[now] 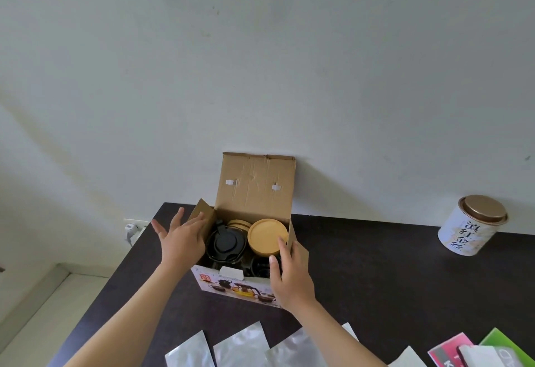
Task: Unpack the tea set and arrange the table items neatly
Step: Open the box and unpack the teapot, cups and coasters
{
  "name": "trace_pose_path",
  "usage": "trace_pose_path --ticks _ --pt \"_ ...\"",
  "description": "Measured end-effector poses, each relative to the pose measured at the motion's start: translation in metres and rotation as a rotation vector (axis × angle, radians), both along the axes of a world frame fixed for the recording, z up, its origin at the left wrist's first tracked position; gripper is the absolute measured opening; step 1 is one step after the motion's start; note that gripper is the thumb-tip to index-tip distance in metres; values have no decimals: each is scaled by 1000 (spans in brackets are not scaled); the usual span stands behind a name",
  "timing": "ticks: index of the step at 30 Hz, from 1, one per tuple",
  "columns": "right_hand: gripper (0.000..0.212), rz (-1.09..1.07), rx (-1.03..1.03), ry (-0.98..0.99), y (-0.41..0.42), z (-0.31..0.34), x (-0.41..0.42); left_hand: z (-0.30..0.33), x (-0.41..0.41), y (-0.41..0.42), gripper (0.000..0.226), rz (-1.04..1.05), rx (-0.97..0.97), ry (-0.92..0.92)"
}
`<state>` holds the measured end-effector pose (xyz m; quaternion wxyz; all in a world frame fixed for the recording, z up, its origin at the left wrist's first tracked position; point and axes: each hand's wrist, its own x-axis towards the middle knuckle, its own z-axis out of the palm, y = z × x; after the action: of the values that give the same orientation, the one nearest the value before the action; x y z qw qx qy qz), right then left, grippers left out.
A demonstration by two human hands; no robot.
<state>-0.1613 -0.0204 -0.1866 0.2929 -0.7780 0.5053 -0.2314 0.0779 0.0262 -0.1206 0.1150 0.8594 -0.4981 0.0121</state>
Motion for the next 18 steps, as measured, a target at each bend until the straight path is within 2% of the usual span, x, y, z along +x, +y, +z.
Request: trace_pose_path --ticks 2,4,8,10,13,18 --pt "98 -1 0 13 1 1 -1 0 -8 -6 45 11 93 -76" --pt "98 -3 -1 46 2 3 -2 -9 -13 -11 51 26 142 -59" --pt "96 46 -4 156 4 16 -5 -29 -18 -10 63 69 63 249" --pt "88 94 -12 239 1 24 -8 -33 -19 -7 67 84 -20 327" --pt "74 178 -68 346 -11 30 -8 -36 -18 -7 70 78 -76 320" --pt "85 268 -99 407 -36 43 1 -38 -18 -8 77 79 -79 285"
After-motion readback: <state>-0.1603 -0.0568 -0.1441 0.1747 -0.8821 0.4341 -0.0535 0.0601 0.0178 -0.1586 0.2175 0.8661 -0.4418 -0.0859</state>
